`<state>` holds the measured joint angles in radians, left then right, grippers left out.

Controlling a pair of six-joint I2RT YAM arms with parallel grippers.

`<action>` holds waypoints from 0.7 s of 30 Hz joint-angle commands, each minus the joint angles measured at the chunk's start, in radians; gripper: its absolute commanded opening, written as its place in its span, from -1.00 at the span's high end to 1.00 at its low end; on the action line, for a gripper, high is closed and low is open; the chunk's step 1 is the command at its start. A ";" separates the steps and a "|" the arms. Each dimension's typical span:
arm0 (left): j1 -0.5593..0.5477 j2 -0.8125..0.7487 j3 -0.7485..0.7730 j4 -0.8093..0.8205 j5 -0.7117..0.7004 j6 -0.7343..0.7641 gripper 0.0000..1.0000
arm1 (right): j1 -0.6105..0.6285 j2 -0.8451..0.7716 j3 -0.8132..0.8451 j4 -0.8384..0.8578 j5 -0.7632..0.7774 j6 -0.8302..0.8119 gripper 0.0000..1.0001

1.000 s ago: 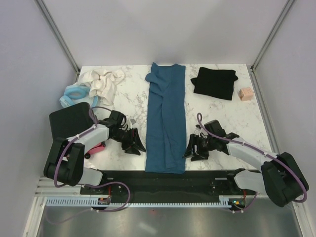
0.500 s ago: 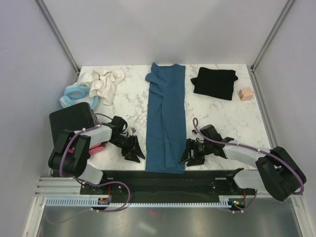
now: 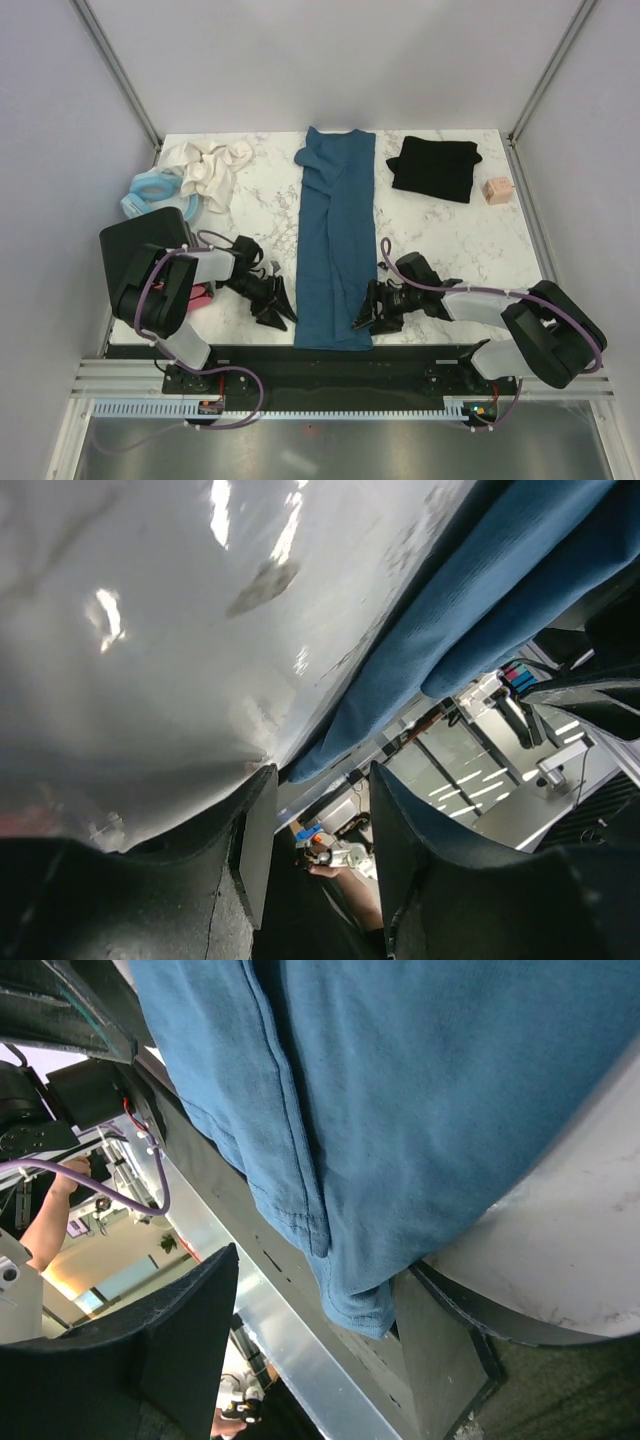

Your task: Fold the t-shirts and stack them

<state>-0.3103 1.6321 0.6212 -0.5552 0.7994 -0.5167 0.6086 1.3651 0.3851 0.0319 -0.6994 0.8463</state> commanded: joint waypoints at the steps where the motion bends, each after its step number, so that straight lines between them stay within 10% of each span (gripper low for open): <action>1: -0.015 0.054 0.023 0.060 0.053 0.033 0.01 | 0.011 0.011 -0.040 0.036 0.089 -0.003 -0.41; 21: -0.156 0.129 -0.077 0.265 -0.019 -0.086 0.04 | 0.013 -0.006 -0.115 0.065 0.094 0.010 -0.36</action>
<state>-0.4511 1.6978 0.6136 -0.3241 0.8978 -0.5339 0.6132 1.3396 0.3164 0.1532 -0.6998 0.8879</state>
